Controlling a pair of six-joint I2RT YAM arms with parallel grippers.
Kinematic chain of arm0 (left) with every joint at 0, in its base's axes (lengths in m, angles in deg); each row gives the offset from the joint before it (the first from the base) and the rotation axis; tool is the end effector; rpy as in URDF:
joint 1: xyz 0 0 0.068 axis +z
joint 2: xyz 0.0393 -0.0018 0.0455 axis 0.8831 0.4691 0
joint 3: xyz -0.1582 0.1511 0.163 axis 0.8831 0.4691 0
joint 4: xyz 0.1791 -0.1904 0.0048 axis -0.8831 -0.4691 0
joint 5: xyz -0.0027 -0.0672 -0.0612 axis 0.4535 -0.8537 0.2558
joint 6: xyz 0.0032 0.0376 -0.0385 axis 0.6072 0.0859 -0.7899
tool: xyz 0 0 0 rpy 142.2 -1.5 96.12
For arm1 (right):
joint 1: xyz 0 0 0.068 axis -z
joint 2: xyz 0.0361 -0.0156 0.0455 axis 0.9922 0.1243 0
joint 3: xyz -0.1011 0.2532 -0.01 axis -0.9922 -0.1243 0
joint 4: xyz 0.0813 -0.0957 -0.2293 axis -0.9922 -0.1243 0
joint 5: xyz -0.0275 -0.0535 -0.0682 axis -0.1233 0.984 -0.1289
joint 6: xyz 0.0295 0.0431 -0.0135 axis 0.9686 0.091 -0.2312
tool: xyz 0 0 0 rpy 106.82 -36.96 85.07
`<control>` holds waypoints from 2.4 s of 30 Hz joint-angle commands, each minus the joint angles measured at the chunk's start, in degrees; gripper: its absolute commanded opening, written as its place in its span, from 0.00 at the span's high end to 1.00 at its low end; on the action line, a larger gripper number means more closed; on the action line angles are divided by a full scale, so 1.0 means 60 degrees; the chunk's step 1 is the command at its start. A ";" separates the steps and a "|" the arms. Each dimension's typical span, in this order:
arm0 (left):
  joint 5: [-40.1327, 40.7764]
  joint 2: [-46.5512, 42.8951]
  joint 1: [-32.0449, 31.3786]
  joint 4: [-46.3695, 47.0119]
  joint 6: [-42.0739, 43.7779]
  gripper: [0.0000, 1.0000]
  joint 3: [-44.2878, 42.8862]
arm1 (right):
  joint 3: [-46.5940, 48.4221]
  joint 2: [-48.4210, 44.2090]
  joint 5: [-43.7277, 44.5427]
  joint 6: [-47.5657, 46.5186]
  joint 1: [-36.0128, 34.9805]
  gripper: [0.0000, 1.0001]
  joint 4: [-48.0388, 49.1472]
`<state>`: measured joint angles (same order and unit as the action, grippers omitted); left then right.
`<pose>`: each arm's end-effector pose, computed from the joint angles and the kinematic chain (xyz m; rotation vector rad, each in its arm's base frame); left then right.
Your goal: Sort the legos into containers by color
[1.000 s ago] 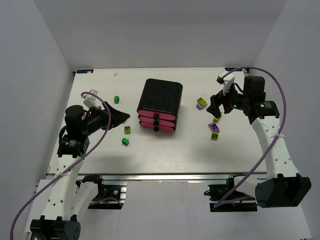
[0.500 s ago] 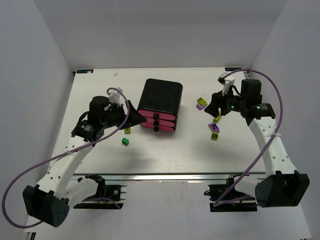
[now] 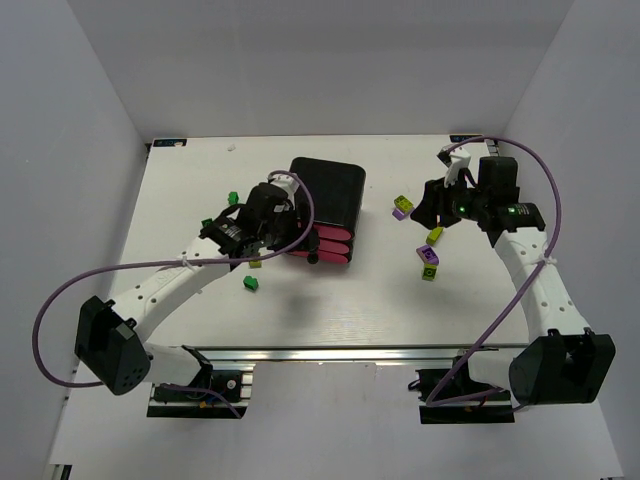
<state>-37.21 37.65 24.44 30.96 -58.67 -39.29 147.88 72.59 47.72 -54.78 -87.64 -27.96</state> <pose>0.2273 -0.1766 0.3073 0.1445 2.3996 -0.6337 0.2635 0.0391 0.3448 -0.5349 2.0747 0.5044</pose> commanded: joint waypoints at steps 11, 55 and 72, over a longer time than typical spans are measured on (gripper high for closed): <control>0.1520 0.1531 -0.0269 0.1068 0.1204 0.27 -0.0820 | 0.0203 0.0379 0.0288 0.0049 0.0020 0.44 0.0516; -0.0400 -0.3269 -0.0167 -0.0131 0.0503 0.08 0.1904 | 0.2761 0.5840 0.1870 -0.2968 -0.0083 0.15 0.1732; 0.0875 -0.5044 -0.0167 -0.0938 -0.0978 0.07 0.2007 | 0.5550 0.8831 0.1738 -0.3174 -0.0508 0.27 0.1278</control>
<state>-34.19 7.49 23.21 26.53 -63.41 -25.52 178.69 125.74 59.57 -73.42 -90.17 -19.37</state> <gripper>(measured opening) 0.932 0.738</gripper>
